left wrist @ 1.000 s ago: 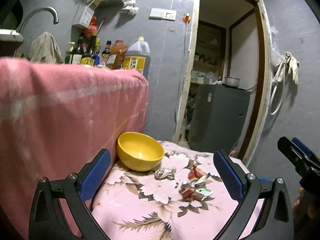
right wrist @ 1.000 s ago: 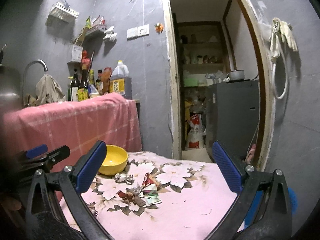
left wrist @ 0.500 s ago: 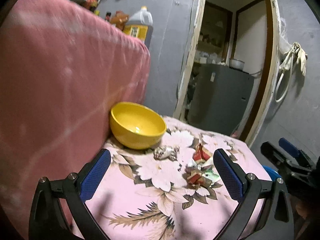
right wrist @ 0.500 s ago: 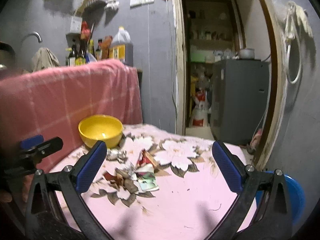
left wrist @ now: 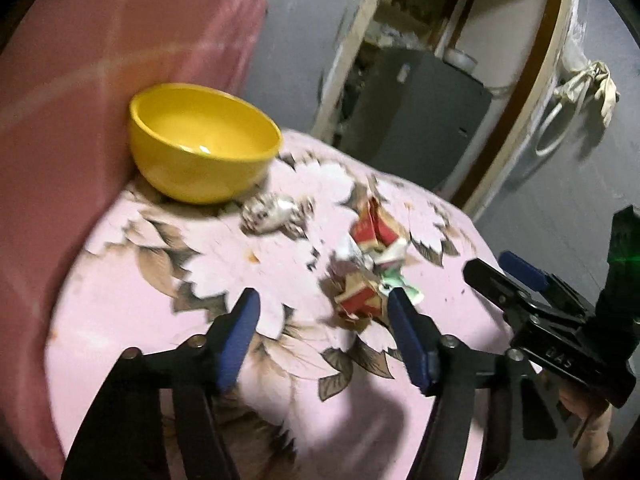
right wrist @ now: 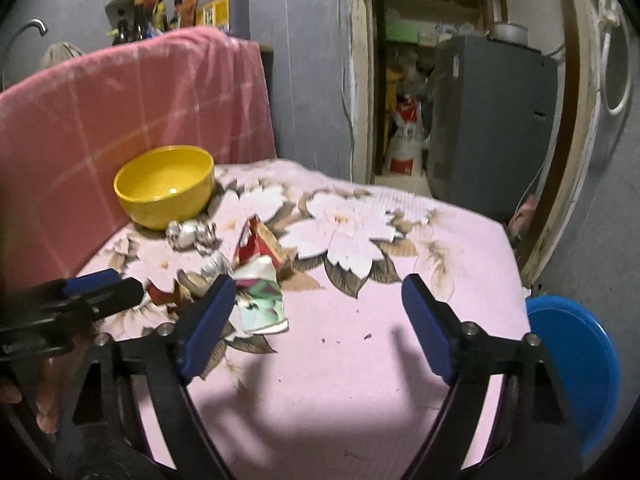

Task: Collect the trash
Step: 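Reach both tools toward the red and white scraps near the bowl, then grasp the green-printed paper with the right tool while the left tool grasps a tan scrap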

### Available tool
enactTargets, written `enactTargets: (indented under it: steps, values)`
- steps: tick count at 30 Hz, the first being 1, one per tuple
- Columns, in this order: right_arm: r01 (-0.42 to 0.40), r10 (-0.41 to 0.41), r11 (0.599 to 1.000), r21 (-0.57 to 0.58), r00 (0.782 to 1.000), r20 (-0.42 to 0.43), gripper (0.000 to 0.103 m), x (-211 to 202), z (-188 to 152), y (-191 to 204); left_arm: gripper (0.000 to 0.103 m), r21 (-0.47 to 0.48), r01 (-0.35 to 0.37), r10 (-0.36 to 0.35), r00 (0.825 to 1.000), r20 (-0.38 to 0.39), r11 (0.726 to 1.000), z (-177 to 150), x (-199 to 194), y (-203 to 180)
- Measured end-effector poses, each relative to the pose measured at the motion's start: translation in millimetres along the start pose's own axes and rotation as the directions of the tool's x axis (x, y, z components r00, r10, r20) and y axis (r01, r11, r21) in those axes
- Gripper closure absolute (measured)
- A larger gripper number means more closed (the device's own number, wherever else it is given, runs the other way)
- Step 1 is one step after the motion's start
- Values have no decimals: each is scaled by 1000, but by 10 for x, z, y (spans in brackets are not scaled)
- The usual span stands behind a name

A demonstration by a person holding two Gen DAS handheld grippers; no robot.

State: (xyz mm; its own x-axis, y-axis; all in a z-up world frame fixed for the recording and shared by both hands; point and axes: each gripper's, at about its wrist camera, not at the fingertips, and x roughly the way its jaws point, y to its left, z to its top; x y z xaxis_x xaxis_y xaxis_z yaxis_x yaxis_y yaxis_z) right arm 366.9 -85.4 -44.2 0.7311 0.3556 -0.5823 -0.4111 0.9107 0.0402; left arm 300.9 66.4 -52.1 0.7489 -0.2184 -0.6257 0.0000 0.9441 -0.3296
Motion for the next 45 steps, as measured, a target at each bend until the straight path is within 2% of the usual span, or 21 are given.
enactTargets:
  steps: [5,8,9,13,17,25,29,36,45]
  values:
    - [-18,18,1000,6,997,-79,21,180,-27,-27,58,6,23,-23,999,-33,1000,42,120,-50]
    - [-33,34,999,10,993,-112,24,259,-31,-32,76,11,24,-23,999,-46,1000,83,196,-72]
    - [-40,41,999,12,992,-123,24,284,-32,-30,85,14,21,-20,998,-60,1000,92,232,-75]
    - [-55,54,998,-3,986,-156,27,358,-27,18,87,19,31,-30,998,-60,999,83,211,-67]
    - [-67,59,997,-35,978,-200,29,476,-24,97,88,13,10,-9,999,-45,1000,72,157,-20]
    - [-114,76,986,-121,957,-281,37,709,16,332,88,-51,-15,13,999,-33,999,84,22,164]
    - [-116,81,988,-106,953,-291,40,781,68,346,89,-60,-17,15,999,-28,998,81,-43,183]
    - [-133,88,983,-129,948,-304,58,812,40,422,90,-48,-19,18,1000,-11,999,86,-117,146]
    - [-161,136,985,-67,951,-279,59,643,-16,327,90,-25,-24,24,999,24,999,93,-254,50]
